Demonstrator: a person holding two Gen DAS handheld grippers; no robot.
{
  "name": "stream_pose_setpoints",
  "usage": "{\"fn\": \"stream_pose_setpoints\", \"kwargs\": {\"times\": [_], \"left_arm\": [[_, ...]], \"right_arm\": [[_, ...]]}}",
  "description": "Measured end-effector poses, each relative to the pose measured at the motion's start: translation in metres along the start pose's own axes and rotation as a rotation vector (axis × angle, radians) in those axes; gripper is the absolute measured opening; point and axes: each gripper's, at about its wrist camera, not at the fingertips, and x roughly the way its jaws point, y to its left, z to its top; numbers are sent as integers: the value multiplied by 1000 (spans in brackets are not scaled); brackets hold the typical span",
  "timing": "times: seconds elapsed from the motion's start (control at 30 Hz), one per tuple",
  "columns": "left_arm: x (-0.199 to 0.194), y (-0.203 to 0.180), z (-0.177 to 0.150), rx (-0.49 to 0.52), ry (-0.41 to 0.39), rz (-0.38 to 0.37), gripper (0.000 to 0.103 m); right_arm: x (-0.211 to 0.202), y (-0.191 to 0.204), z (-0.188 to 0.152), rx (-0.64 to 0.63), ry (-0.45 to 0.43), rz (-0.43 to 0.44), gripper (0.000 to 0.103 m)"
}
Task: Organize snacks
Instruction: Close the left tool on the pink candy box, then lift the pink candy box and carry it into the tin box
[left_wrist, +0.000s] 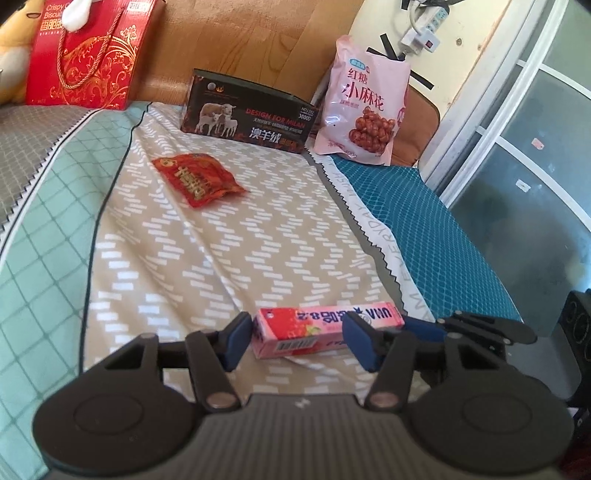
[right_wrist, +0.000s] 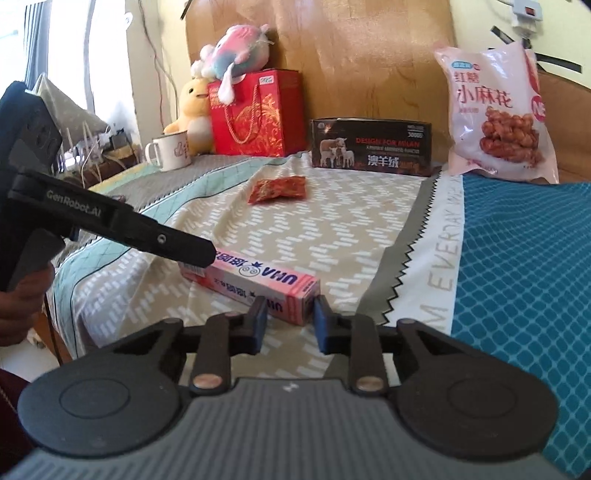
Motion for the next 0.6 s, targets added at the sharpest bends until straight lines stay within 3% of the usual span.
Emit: {"fn": "stream_pose_setpoints", "kwargs": {"times": [0.2, 0.43, 0.6], "left_arm": [[-2, -3, 24, 21, -8, 9, 54], [38, 9, 40, 5, 62, 48, 54], [68, 8, 68, 43, 74, 49, 55]], "right_arm": [[8, -11, 32, -38, 41, 24, 29], [49, -32, 46, 3, 152, 27, 29], [63, -49, 58, -6, 153, -14, 30]]}}
